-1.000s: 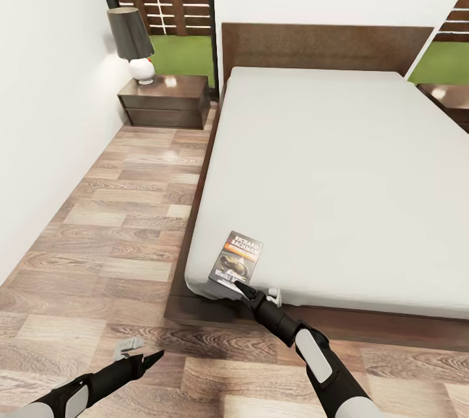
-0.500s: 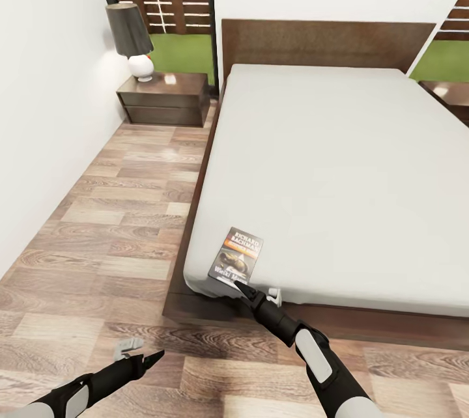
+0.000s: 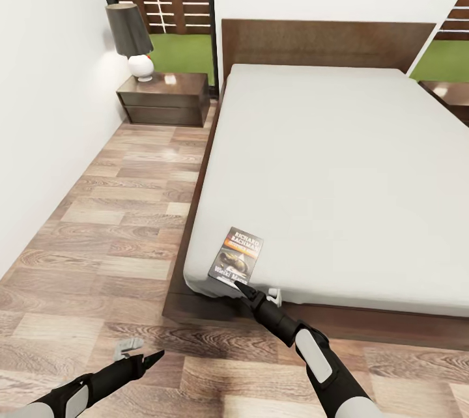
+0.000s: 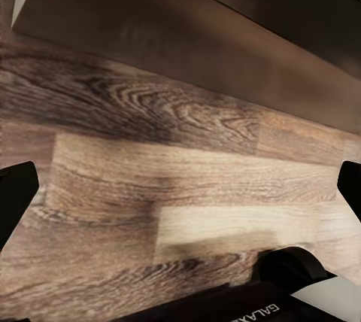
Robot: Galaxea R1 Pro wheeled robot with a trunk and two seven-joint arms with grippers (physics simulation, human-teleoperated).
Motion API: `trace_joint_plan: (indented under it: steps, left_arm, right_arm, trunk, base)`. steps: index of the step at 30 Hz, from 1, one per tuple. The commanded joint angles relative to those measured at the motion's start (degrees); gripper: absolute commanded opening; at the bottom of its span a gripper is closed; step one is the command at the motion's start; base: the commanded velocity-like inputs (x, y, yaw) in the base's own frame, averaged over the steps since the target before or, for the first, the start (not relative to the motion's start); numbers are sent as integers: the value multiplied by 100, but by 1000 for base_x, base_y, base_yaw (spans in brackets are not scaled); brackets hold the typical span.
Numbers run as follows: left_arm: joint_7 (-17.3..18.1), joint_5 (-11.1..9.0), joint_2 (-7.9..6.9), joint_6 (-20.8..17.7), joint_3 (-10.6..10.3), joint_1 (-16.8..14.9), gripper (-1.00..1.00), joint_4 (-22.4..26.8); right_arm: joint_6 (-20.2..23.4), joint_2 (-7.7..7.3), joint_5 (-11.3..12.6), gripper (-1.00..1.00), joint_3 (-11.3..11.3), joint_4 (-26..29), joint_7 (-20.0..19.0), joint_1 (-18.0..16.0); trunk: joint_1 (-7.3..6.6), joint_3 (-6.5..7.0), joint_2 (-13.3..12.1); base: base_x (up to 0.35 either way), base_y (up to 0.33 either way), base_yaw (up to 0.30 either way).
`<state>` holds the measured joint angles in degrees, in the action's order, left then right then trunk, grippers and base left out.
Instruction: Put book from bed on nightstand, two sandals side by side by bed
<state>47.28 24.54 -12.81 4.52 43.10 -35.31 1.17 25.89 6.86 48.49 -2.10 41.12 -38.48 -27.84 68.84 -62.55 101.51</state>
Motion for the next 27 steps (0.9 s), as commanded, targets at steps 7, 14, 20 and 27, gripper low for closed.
trace_joint_plan:
  steps: [7, 14, 20, 27]
  left_arm:
    - [1, 60, 5, 51, 32, -2, 100, -3]
    - [0, 66, 6, 49, 32, -1, 100, -3]
    - [0, 69, 31, 42, 32, -2, 100, -3]
    - [6, 69, 33, 40, 32, -2, 100, -3]
  right_arm:
    - [48, 0, 55, 100, -1, -2, 7, -2]
    - [48, 0, 55, 100, -1, 0, 7, -2]
    - [48, 0, 55, 100, -1, 1, 7, -2]
    - [48, 0, 55, 100, -1, 1, 7, -2]
  trunk:
    - [-1, -3, 1]
    - [-1, -3, 1]
    - [21, -21, 42]
    - [131, -111, 242]
  base:
    - [112, 0, 0]
    - [7, 0, 0]
    - [0, 0, 0]
    - [0, 0, 0]
